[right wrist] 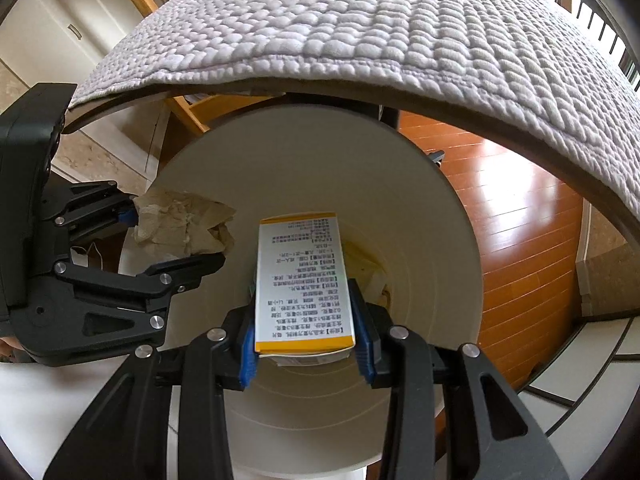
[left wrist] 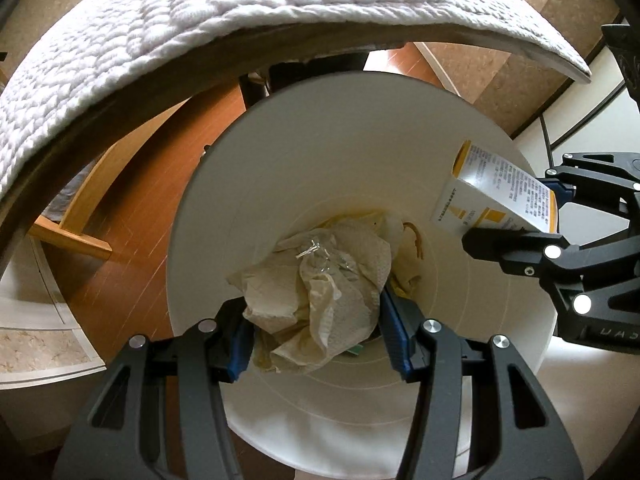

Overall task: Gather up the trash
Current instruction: 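Carry the box and tissue in both tools over the white trash bin, then open both tools to drop the box and tissue into the bin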

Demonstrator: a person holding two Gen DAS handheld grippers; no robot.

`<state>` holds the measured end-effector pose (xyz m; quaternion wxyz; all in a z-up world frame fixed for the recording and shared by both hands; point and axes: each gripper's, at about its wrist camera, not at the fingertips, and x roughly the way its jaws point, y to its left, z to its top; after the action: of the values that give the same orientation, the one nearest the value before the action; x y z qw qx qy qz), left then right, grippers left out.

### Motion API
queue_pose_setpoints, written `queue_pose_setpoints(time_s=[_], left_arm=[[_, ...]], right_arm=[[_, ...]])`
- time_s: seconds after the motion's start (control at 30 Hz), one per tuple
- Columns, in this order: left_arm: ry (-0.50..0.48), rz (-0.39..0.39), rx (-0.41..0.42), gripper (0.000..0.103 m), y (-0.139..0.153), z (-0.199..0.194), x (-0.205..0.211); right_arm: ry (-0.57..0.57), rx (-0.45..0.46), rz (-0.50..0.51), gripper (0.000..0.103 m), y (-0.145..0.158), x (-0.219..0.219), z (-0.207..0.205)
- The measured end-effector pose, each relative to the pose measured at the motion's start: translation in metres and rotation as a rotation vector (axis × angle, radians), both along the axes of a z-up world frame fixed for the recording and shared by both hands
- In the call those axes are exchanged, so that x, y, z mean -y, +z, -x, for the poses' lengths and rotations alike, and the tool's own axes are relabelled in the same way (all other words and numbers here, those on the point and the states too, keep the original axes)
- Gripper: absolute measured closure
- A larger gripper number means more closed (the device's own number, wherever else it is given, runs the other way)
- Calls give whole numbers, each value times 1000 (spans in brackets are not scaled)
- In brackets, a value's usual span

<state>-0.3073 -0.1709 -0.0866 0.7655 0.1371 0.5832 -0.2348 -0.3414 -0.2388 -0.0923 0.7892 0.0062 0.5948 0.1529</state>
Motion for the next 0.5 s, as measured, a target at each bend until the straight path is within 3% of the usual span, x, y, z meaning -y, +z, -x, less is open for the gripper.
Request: queue_pose_setpoints(time_s=[0.5], left_arm=[[-10, -10, -4, 48, 3, -6, -19]], right_arm=[[-2, -10, 1, 65, -1, -5, -5]])
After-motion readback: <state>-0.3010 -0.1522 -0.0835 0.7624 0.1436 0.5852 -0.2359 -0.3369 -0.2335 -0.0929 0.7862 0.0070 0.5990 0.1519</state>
